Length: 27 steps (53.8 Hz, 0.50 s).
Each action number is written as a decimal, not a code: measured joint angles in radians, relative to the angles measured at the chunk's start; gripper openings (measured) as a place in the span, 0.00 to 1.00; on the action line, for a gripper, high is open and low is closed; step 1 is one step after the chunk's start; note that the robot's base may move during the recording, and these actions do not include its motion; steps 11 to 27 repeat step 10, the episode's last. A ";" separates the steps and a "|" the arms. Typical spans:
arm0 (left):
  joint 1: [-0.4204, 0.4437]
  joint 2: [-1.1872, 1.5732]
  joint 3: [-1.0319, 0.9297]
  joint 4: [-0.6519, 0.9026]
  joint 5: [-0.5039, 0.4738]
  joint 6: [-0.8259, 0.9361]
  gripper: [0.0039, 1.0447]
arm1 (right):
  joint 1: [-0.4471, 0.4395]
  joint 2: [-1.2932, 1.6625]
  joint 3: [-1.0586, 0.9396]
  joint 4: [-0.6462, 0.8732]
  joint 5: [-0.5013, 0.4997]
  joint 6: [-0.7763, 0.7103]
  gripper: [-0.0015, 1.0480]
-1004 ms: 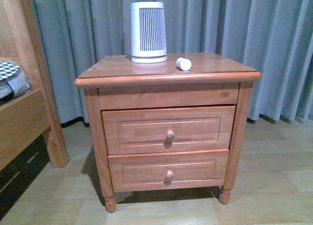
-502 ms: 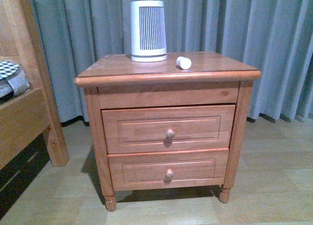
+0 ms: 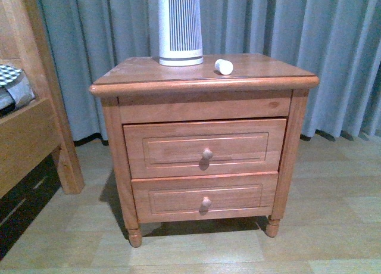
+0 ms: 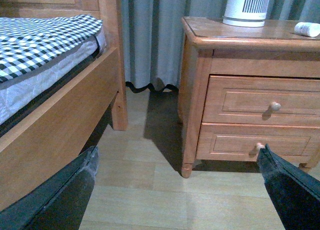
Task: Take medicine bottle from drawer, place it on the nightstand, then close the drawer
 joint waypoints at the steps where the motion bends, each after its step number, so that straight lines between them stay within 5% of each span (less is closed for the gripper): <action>1: 0.000 0.000 0.000 0.000 0.000 0.000 0.94 | 0.000 0.000 0.000 0.000 0.000 0.000 0.94; 27: 0.000 0.000 0.000 0.000 0.000 0.000 0.94 | 0.000 0.000 0.000 0.000 0.000 0.000 0.93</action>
